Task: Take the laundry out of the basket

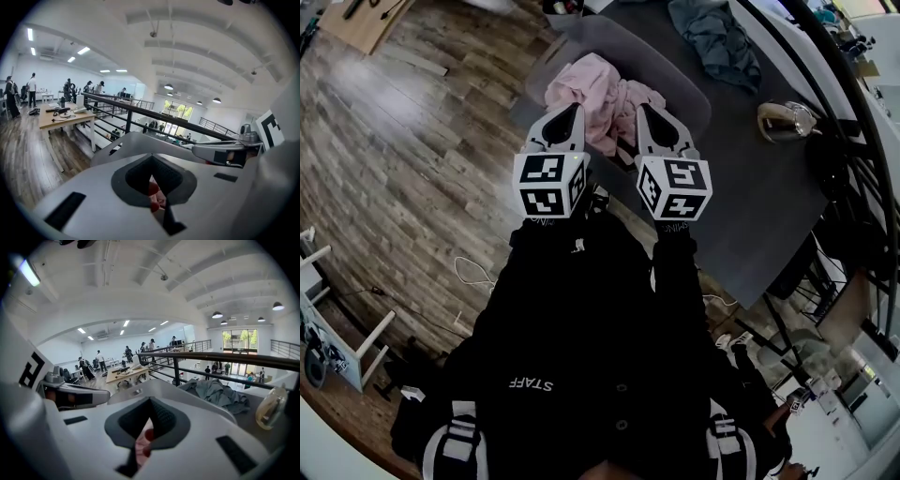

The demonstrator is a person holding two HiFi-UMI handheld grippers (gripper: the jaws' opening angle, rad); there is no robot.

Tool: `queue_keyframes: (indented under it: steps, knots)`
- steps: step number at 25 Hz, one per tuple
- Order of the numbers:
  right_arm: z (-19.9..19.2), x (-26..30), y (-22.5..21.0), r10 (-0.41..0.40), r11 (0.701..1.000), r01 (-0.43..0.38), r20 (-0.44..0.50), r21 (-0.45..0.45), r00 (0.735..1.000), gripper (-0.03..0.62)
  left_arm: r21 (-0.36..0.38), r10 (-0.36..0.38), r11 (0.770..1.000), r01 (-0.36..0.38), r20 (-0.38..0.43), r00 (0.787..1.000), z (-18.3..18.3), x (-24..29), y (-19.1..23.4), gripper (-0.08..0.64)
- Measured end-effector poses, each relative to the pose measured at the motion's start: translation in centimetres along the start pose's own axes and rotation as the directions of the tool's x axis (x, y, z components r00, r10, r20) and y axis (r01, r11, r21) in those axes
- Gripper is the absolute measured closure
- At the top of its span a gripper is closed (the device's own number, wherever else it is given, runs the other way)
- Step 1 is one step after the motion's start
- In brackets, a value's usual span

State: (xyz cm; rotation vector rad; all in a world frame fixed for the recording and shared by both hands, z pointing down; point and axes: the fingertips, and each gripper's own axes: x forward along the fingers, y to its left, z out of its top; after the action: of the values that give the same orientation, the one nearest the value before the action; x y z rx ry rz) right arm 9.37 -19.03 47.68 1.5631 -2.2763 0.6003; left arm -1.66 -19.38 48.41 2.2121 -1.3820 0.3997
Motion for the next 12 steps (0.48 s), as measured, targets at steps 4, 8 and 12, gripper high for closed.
queue_keyframes:
  steps: [4, 8, 12]
  knots:
    - [-0.7, 1.9, -0.2, 0.015, 1.0, -0.015, -0.042, -0.004, 0.999, 0.578, 0.002, -0.019, 1.0, 0.019, -0.048, 0.999, -0.2, 1.5, 0.5, 0.56]
    - [-1.4, 4.3, -0.1, 0.034, 0.999, -0.038, -0.104, -0.031, 0.994, 0.578, -0.005, -0.027, 1.0, 0.026, -0.085, 0.996, 0.1, 2.6, 1.6, 0.56]
    - [-2.2, 6.5, -0.8, 0.051, 0.997, -0.06, -0.154, -0.054, 0.987, 0.577, -0.008, -0.051, 0.999, 0.05, -0.127, 0.991, 0.6, 4.0, 1.8, 0.56]
